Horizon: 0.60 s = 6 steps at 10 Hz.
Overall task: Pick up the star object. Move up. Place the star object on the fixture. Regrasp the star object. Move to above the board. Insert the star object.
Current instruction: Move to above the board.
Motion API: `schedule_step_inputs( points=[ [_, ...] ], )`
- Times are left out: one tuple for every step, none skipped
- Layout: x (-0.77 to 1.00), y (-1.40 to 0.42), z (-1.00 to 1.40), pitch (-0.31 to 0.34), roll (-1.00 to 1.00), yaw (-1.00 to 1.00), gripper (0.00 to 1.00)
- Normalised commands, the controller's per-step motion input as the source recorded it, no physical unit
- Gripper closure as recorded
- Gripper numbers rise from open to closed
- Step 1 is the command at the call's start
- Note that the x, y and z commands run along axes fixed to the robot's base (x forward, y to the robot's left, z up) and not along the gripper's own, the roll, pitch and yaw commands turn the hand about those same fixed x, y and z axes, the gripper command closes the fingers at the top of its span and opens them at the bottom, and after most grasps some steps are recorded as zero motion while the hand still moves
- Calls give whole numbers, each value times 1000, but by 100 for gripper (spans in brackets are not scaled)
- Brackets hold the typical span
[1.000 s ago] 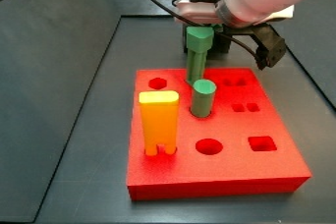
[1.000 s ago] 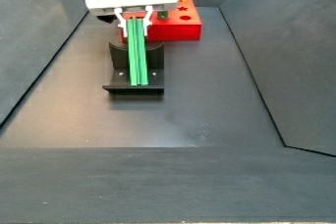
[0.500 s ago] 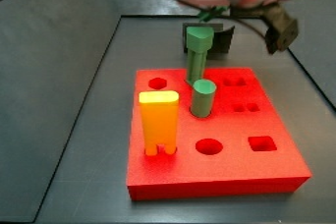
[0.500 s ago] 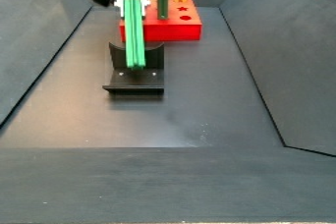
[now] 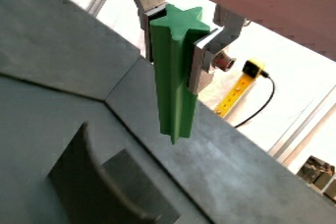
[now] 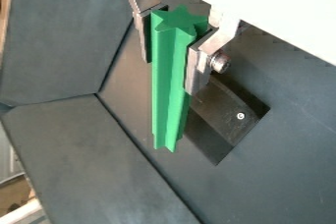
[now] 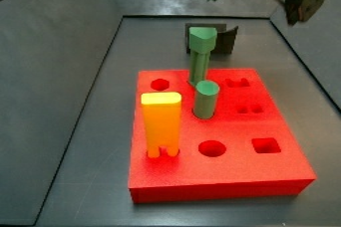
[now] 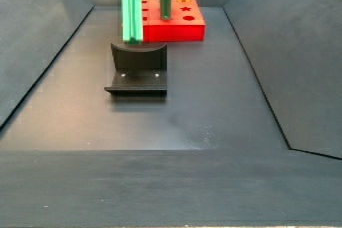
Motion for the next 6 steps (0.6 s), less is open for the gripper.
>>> schedule_step_inputs(
  points=[
    [-35, -41, 1000, 57, -44, -24, 100],
    [-38, -36, 1000, 63, -46, -10, 100],
    [-43, -29, 1000, 73, -47, 5, 100],
    [-47, -28, 1000, 80, -45, 16, 100],
    [-40, -21, 920, 81, -43, 26, 100],
    [-27, -13, 753, 84, -45, 35, 100]
  ],
)
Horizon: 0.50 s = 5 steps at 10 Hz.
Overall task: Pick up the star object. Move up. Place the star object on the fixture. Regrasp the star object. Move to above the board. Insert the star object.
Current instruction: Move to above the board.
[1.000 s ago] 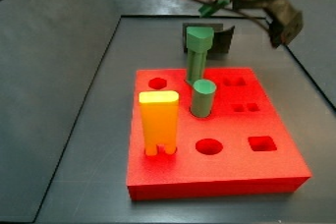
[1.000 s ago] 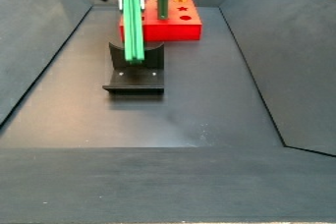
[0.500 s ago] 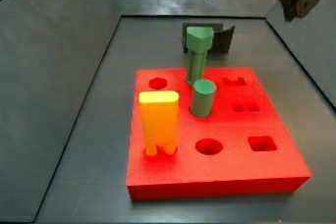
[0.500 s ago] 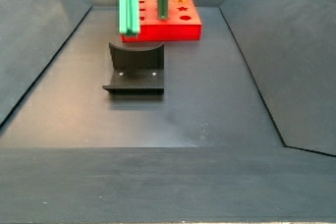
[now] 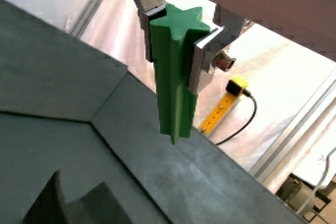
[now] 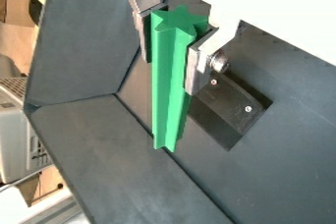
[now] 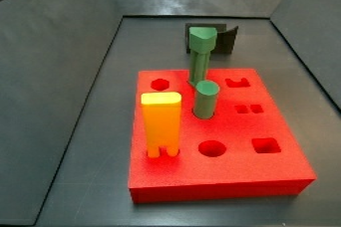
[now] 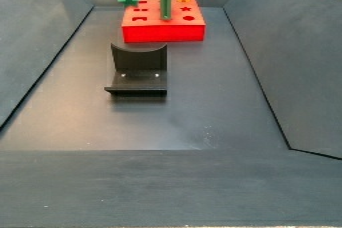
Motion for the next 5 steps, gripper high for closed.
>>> schedule_step_inputs(
  points=[
    [-15, -10, 537, 91, -44, 46, 100],
    [-8, -11, 377, 100, -42, 51, 100],
    [2, -11, 168, 108, -34, 62, 100],
    [-781, -1000, 318, 3, -1000, -89, 100],
    [-783, -1000, 320, -8, -1000, -83, 100]
  ],
)
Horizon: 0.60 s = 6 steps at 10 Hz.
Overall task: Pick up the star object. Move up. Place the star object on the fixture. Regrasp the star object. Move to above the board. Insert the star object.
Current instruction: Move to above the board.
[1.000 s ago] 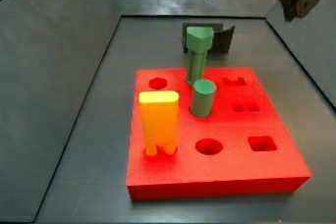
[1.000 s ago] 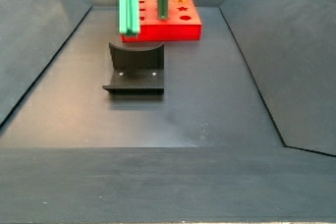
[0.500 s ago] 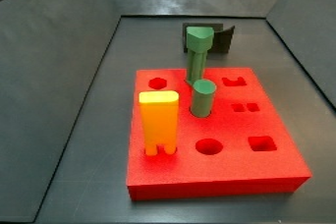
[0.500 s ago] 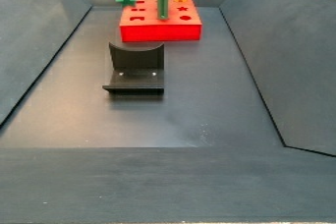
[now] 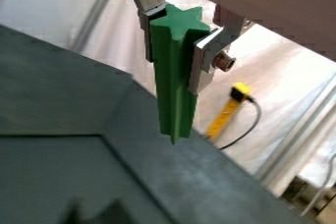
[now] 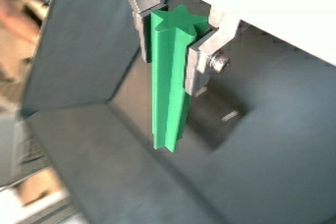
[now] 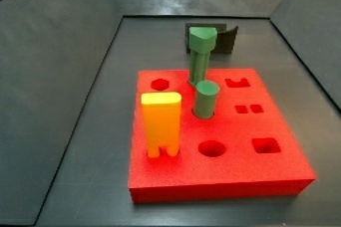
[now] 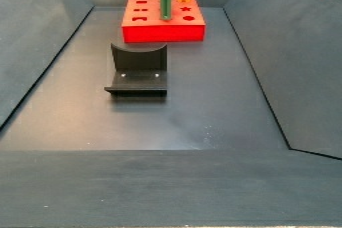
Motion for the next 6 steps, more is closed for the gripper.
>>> schedule_step_inputs(
  points=[
    [-852, -1000, 346, -21, -1000, -78, 100],
    [-902, -1000, 319, -30, -1000, -77, 100],
    [-978, -1000, 335, -45, -1000, -76, 100],
    [-946, -892, 321, -52, -1000, -75, 100],
    [-596, -429, 182, -69, -1000, -75, 100],
    [-447, -258, 118, -72, -1000, -77, 100]
  ],
)
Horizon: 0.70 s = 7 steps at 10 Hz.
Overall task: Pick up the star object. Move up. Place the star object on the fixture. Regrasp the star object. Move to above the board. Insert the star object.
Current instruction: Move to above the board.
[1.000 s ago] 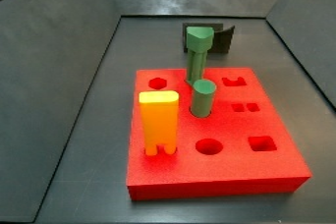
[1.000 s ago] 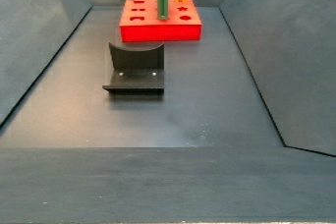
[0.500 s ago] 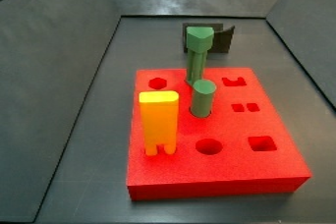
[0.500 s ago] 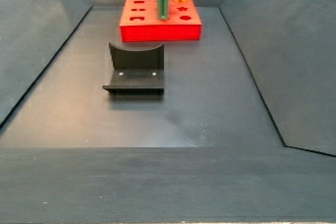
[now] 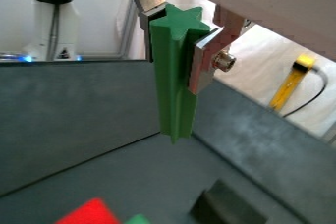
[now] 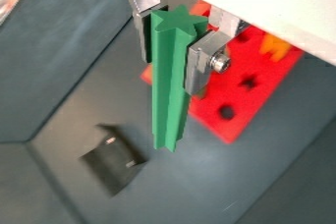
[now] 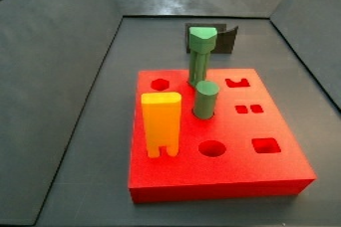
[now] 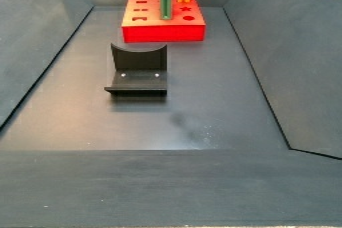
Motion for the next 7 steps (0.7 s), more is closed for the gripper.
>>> schedule_step_inputs(
  points=[
    [-247, -45, 50, -89, -1000, -78, 100],
    [-202, 4, 30, -99, -1000, -78, 100],
    [-163, 49, 17, -125, -1000, -76, 100],
    [-153, 52, 20, -142, -1000, -79, 100],
    [-141, 69, 7, -181, -932, -64, 100],
    [-135, 71, 7, -175, -706, -41, 100],
    [-124, 58, 6, -160, -502, -24, 100]
  ],
)
